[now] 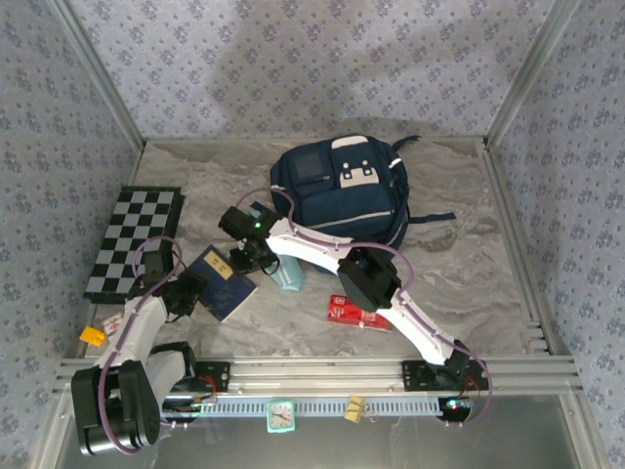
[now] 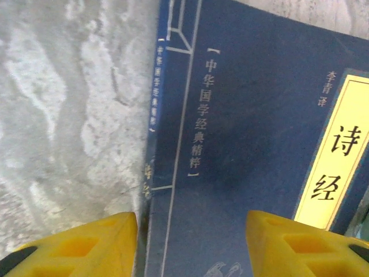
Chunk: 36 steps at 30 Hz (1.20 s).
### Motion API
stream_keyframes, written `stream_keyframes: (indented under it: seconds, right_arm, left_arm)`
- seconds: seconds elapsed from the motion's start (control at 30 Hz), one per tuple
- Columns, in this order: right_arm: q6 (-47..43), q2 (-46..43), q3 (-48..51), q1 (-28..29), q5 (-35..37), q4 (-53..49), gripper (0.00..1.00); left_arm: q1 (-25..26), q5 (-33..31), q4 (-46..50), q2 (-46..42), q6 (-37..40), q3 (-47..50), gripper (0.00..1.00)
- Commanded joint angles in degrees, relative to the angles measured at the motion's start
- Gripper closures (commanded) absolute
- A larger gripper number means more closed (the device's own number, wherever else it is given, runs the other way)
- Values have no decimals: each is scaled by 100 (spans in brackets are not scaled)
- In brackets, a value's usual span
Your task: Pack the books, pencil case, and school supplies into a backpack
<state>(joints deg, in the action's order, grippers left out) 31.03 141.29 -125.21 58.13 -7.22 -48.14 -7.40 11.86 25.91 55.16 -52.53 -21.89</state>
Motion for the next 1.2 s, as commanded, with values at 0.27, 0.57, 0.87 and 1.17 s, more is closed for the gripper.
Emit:
stream_keyframes:
  seconds: [0.27,0.57,0.87,1.17]
  right_arm:
    - [131,253,-241,123,-859,174,46]
    - [97,-226,-202,138,-1141,203,46]
    - [125,-593,98,69,-1481,368,53]
    - [26,-757,250,60,-1432,248,54]
  left_arm:
    - [-38,789,-740,434,443,-162,52]
    - [-34,620,-627,573,525,-163,53]
    - [-35,562,-549,575,595,-197,54]
    - [-27,510,-508,567,588,-208,54]
